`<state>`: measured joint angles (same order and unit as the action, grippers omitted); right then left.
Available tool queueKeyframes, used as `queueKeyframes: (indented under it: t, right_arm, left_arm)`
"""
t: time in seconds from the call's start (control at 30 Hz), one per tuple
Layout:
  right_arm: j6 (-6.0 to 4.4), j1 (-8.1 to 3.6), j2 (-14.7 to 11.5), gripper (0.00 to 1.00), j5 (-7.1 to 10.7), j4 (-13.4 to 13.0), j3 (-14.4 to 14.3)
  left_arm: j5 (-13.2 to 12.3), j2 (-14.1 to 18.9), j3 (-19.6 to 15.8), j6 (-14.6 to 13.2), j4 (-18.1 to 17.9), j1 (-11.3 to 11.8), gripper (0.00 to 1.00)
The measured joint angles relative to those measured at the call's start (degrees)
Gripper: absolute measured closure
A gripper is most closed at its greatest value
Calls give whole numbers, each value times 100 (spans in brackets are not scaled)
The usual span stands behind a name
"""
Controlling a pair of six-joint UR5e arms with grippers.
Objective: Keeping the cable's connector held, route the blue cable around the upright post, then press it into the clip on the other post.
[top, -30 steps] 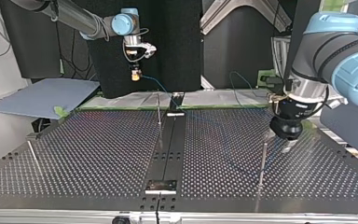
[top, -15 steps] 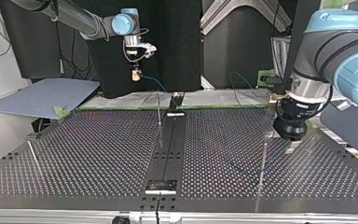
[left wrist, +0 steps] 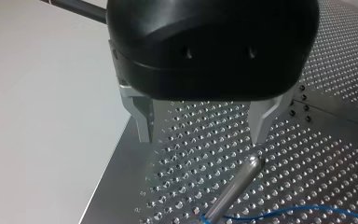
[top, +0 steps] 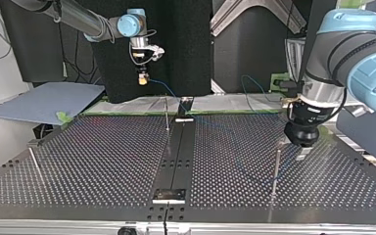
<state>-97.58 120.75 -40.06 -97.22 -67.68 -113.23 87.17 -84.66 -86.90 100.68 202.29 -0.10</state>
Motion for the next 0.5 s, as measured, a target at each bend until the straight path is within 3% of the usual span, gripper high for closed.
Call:
queueKeyframes:
  t: [0.5]
  right_arm:
    - [0, 5, -2, 100, 0, 1, 4]
  left_arm:
    - [147, -186, 0, 359, 148, -132, 1]
